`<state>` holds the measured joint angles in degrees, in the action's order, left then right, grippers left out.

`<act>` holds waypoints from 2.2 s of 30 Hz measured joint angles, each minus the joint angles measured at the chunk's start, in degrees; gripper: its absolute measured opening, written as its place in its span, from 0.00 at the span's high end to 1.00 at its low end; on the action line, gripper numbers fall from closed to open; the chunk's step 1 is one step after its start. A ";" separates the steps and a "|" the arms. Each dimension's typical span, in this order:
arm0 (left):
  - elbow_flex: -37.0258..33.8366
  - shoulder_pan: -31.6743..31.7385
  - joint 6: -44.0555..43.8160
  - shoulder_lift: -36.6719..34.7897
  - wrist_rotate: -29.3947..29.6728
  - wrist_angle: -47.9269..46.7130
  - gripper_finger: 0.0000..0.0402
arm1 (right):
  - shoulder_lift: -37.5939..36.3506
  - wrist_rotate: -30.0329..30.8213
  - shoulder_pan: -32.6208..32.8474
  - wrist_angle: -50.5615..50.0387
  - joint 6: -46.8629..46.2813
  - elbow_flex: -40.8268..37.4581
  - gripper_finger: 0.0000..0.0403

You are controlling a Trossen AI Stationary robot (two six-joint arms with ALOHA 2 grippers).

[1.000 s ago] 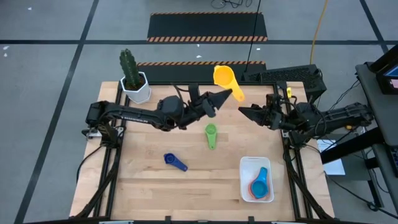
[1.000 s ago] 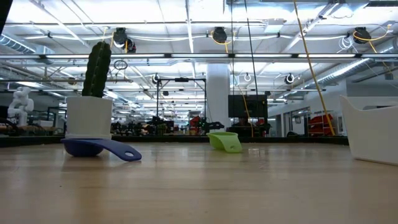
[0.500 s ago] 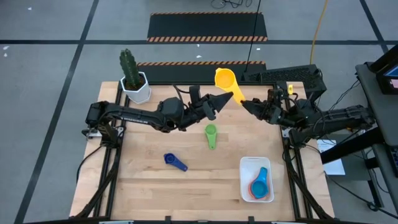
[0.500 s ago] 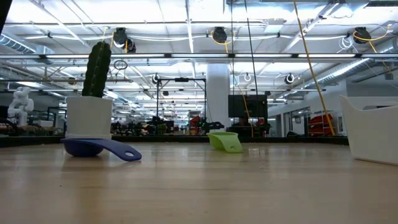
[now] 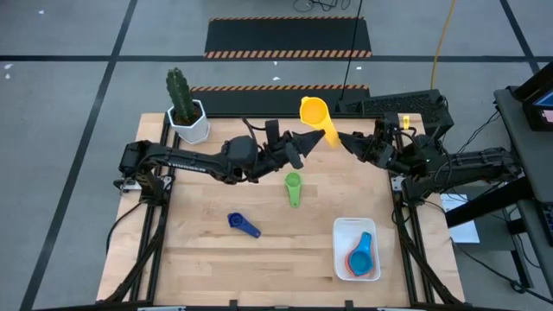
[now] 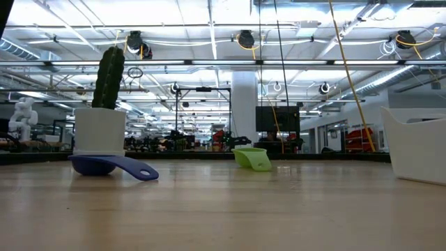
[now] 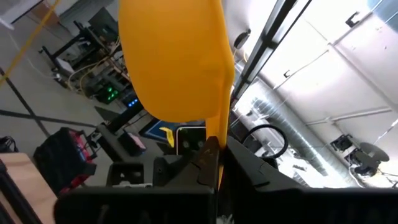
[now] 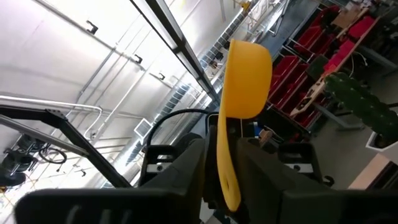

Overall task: Nest measuring cups in basket
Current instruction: Stack the yellow measuring cup on top of the light blue measuring cup into the white bin

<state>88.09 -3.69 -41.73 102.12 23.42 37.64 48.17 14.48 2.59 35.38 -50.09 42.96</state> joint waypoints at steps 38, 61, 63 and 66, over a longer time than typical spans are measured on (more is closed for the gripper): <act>0.01 0.68 2.25 -0.02 1.29 1.93 0.99 | 1.44 -0.98 -0.02 0.15 1.28 0.00 0.85; 0.02 -0.10 -5.78 -6.44 -13.18 -26.70 0.71 | -11.00 -12.37 -6.67 -14.44 -6.15 -0.04 1.00; 0.01 -0.54 -5.34 -7.40 -13.47 -28.32 0.71 | -12.00 -13.33 -6.71 -16.17 -6.48 -0.04 1.00; 0.09 -0.96 -5.41 -8.74 -13.83 -29.85 0.71 | -12.73 -15.31 -6.71 -17.75 -7.82 -0.04 1.00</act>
<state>88.18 -4.64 -47.14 93.39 9.59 7.79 35.43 -0.83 -4.12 17.62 -57.91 42.92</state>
